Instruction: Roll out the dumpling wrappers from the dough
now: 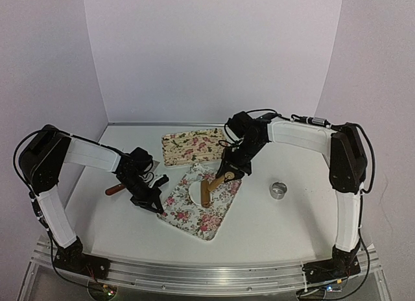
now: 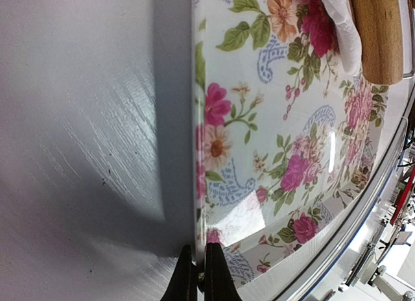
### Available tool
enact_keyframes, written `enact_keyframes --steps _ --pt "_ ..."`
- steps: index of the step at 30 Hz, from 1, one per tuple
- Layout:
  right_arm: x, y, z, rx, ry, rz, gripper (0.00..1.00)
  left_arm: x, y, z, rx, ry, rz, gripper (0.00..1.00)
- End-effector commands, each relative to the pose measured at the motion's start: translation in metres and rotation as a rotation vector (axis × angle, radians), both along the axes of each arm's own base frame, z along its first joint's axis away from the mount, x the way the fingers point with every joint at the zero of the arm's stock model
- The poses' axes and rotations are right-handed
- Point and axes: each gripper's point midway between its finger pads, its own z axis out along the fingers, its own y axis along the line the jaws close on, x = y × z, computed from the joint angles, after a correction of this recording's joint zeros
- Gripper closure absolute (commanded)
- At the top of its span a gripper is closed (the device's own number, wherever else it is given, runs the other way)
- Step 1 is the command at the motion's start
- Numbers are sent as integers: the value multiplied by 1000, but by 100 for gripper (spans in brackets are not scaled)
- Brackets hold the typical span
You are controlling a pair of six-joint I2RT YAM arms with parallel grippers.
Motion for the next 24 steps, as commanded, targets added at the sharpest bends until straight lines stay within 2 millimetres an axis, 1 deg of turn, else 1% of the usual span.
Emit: enact_keyframes --steps 1,3,6,11,19,24 --pt "-16 -47 -86 -318 95 -23 100 14 -1 2 9 -56 7 100" --pt "-19 -48 -97 -339 107 -19 100 14 -1 2 7 -57 5 100" --pt "-21 -43 -107 -359 113 -10 100 15 -2 2 7 -56 5 100" --pt "-23 -36 -120 -377 123 -4 100 15 -2 2 9 -55 3 100" --pt "-22 -33 -129 -394 126 -3 100 16 -3 1 11 -54 3 100" --pt "-24 -37 -136 -420 134 -14 100 17 -2 0 14 -54 3 100"
